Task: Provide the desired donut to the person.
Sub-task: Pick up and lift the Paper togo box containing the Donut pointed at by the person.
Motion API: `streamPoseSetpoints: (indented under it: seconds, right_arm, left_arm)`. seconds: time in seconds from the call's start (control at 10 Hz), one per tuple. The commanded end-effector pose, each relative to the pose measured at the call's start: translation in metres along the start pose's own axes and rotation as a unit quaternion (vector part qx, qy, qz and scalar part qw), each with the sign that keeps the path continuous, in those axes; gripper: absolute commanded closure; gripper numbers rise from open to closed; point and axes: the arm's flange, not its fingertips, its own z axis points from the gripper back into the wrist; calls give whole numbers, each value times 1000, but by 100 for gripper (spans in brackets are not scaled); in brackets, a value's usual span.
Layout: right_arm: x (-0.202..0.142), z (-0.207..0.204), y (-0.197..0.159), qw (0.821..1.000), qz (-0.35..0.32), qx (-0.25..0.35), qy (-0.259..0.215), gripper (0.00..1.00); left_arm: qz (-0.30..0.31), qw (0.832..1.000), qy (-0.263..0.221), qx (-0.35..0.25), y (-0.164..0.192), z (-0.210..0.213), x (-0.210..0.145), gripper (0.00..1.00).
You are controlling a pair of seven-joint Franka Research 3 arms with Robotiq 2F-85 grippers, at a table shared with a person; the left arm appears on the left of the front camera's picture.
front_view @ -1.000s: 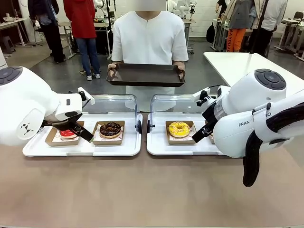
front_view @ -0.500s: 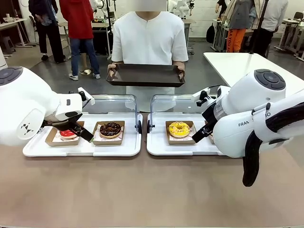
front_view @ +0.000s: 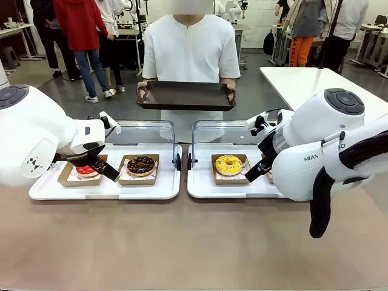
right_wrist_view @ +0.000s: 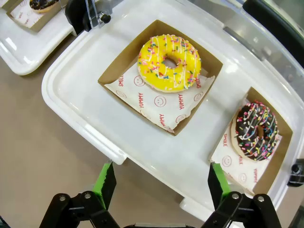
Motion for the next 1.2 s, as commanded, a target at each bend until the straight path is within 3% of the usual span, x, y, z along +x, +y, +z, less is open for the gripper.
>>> streamPoseSetpoints:
  seconds: [0.0, 0.2, 0.4, 0.7, 0.9, 1.0, 1.1]
  right_arm:
    - [7, 27, -2, 1000, 5, -11, 9, 0]
    - [38, 89, -19, 999, -7, -18, 45, 0]
    - [53, 152, -22, 997, 6, -28, 68, 0]
    - [40, 210, -15, 998, 13, -30, 52, 0]
    - [28, 221, -12, 998, 10, -48, 31, 0]
    - [45, 225, -19, 998, 8, -31, 46, 0]
    - [45, 225, -19, 998, 8, -31, 46, 0]
  left_arm:
    - [0, 1000, 0, 0, 0, 0, 0, 0]
    - [-44, 998, 37, 15, 25, 64, 26, 0]
    - [-36, 998, 44, 35, 37, 126, 30, 0]
    - [-27, 999, 0, 38, 44, 200, 18, 0]
    - [-18, 997, -46, 59, 41, 219, 10, 0]
    - [-18, 999, -4, 45, 45, 215, 27, 0]
    - [-18, 999, -4, 45, 45, 215, 27, 0]
